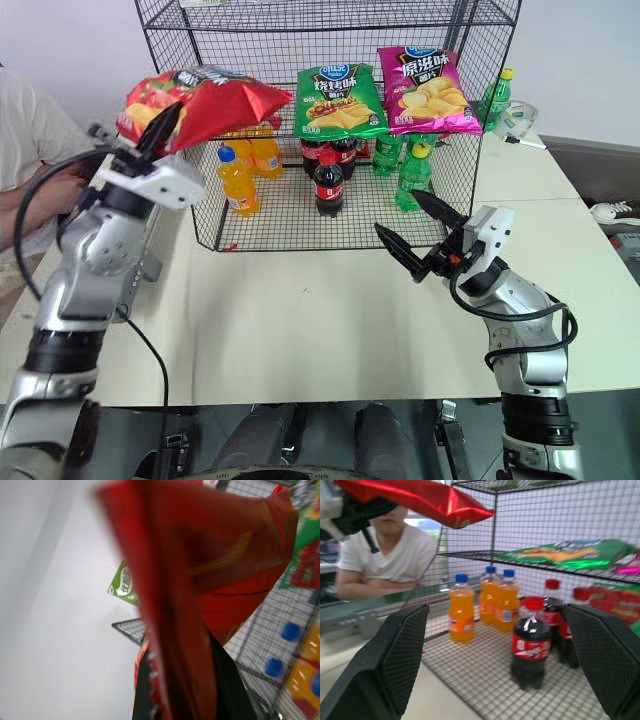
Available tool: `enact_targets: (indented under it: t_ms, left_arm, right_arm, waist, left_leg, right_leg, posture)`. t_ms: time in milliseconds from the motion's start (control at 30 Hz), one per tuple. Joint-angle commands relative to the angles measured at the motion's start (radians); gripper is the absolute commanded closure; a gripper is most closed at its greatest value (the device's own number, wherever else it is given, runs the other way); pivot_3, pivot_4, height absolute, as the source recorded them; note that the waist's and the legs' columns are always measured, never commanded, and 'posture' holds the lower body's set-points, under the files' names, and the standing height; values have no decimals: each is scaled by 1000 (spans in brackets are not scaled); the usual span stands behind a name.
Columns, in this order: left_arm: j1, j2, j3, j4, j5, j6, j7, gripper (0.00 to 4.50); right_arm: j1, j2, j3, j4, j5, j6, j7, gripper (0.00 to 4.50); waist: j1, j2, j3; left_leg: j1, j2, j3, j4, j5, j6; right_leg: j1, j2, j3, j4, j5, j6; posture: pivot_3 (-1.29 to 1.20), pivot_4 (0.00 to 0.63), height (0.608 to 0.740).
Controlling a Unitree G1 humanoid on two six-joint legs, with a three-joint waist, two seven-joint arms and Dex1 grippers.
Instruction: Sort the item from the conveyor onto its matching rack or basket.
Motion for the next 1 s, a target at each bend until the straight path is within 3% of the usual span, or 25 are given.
enact_targets:
  t_ms: [33, 333, 600, 800, 1000]
  left_arm:
    - [-119, -50, -33, 152, 21, -1, 111, 4484]
    - [-314, -90, -124, 511, 81, -2, 301, 4484]
    - [-491, -167, -157, 850, 45, -17, 436, 4484]
    - [-598, -221, -162, 1072, -10, -29, 478, 4484]
    - [-643, -271, -169, 1157, -70, -74, 453, 4484]
  right_arm:
    - [-12, 18, 2, -48, -13, -35, -29, 0]
    - [-51, 33, 30, -63, -49, -59, -88, 0]
    - [-47, 27, 48, -63, -47, -54, -86, 0]
    - [-58, 22, 61, -54, -51, -46, -84, 0]
    - [-56, 17, 65, -64, -48, -38, -86, 0]
  waist:
    - [1, 0, 0]
    - [-3, 0, 0]
    - [-1, -1, 0]
    - [-5, -1, 0]
    - [-5, -1, 0]
  left_leg:
    - [0, 0, 0, 0, 0, 0]
    - [0, 0, 0, 1, 1, -2]
    - [-3, -1, 0, 4, 1, -1]
    - [-4, -1, 0, 4, 2, -3]
    - [-5, -1, 0, 5, 3, -3]
  right_leg:
    - [0, 0, 0, 0, 0, 0]
    - [-1, 1, 0, 2, 0, 0]
    - [-2, 0, 0, 3, 1, 2]
    - [-4, 1, 0, 4, 1, 2]
    - [-5, 0, 0, 4, 1, 2]
  posture:
    - [0, 150, 740]
    - [0, 150, 740]
    - [0, 150, 740]
    - [0, 150, 740]
    - [0, 150, 740]
